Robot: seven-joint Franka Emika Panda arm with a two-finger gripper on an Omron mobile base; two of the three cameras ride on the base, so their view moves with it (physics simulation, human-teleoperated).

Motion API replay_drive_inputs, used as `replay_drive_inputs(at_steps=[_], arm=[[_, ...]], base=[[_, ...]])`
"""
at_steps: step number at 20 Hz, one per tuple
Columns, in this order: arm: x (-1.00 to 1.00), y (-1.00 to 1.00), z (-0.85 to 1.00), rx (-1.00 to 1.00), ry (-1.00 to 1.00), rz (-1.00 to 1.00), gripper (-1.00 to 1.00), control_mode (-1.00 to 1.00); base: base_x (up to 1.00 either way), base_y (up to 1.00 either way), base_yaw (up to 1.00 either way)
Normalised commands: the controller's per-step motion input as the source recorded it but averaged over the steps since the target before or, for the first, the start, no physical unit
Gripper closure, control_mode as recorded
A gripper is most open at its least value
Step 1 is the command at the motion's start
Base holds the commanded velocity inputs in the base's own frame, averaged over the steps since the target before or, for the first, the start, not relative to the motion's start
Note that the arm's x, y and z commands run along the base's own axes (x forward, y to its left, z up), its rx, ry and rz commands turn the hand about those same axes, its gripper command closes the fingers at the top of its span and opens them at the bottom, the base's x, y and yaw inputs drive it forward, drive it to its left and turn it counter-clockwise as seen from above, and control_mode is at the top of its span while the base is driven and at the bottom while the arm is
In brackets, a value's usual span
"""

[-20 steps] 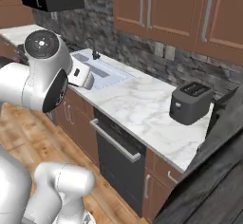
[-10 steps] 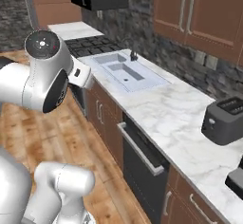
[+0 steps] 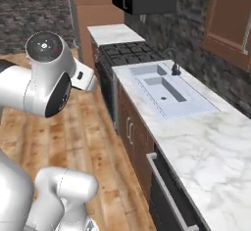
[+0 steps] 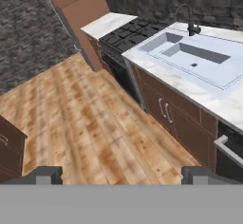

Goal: Close all open cabinet doors.

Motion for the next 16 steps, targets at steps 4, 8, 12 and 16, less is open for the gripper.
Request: replay_drive_inputs(at_steps=[4,8,12,16], arm=[[0.0,0.0,0.0,0.0,0.0,0.0,-1.0,1.0],[0.0,0.0,0.0,0.0,0.0,0.0,-1.0,1.0],[0.0,0.0,0.0,0.0,0.0,0.0,-1.0,1.0],[0.0,0.0,0.0,0.0,0.0,0.0,-1.0,1.0]], base=[[1.0,0.24,0.26],[1.0,0.38,0.15],[1.0,0.54,0.09],[1.0,0.69,0.03]])
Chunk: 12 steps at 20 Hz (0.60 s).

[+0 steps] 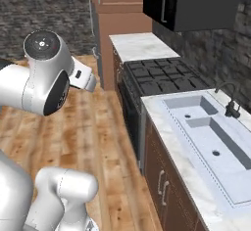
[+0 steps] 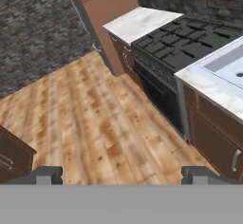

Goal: Close all open cabinet doors.

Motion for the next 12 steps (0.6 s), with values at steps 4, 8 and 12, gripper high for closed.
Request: replay_drive_inputs(at_steps=[4,8,12], arm=[[0.0,0.0,0.0,0.0,0.0,0.0,-1.0,1.0],[0.0,0.0,0.0,0.0,0.0,0.0,-1.0,1.0],[0.0,0.0,0.0,0.0,0.0,0.0,-1.0,1.0]], base=[[1.0,0.72,0.0],[1.0,0.75,0.0],[1.0,0.8,0.0]])
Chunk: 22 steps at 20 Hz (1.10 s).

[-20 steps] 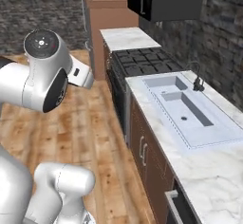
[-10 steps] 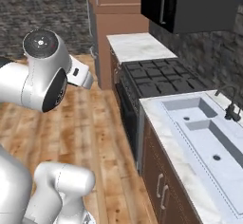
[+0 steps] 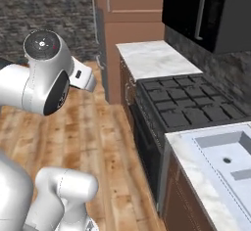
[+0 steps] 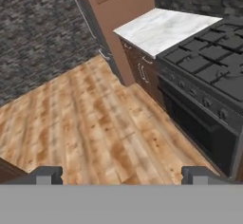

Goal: Close all open cabinet doors.

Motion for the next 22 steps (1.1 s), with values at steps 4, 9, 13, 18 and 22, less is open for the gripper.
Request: replay_drive_inputs(at_steps=[4,9,13,18,22], arm=[[0.0,0.0,0.0,0.0,0.0,0.0,-1.0,1.0],[0.0,0.0,0.0,0.0,0.0,0.0,-1.0,1.0],[0.0,0.0,0.0,0.0,0.0,0.0,-1.0,1.0],[0.0,0.0,0.0,0.0,0.0,0.0,-1.0,1.0],[0.0,0.0,0.0,0.0,0.0,0.0,-1.0,1.0]], base=[[1.0,0.93,-0.04],[1.0,1.0,-0.08],[0.9,1.0,-0.17],[0.33,1.0,-0.29],[0.24,1.0,-0.34]])
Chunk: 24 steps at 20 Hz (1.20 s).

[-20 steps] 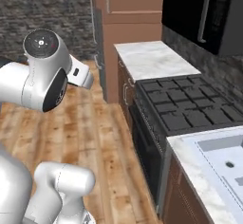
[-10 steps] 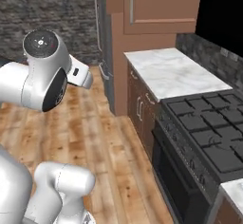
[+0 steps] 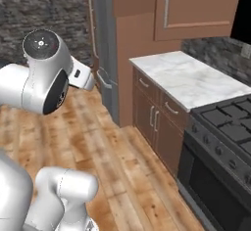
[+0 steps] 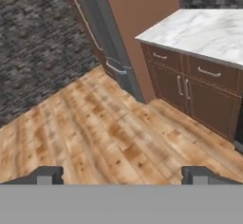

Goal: Close all open cabinet doors.

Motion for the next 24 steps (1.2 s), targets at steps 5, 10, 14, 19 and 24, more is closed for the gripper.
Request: replay_drive_inputs(at_steps=[5,10,14,19,24], arm=[[0.0,0.0,0.0,0.0,0.0,0.0,-1.0,1.0],[0.0,0.0,0.0,0.0,0.0,0.0,-1.0,1.0],[0.0,0.0,0.0,0.0,0.0,0.0,-1.0,1.0],[0.0,0.0,0.0,0.0,0.0,0.0,-1.0,1.0],[0.0,0.0,0.0,0.0,0.0,0.0,-1.0,1.0]], base=[[0.39,1.0,-0.39],[0.53,0.99,-0.4],[0.77,0.94,-0.41],[0.94,0.86,-0.45],[0.99,0.8,-0.47]])
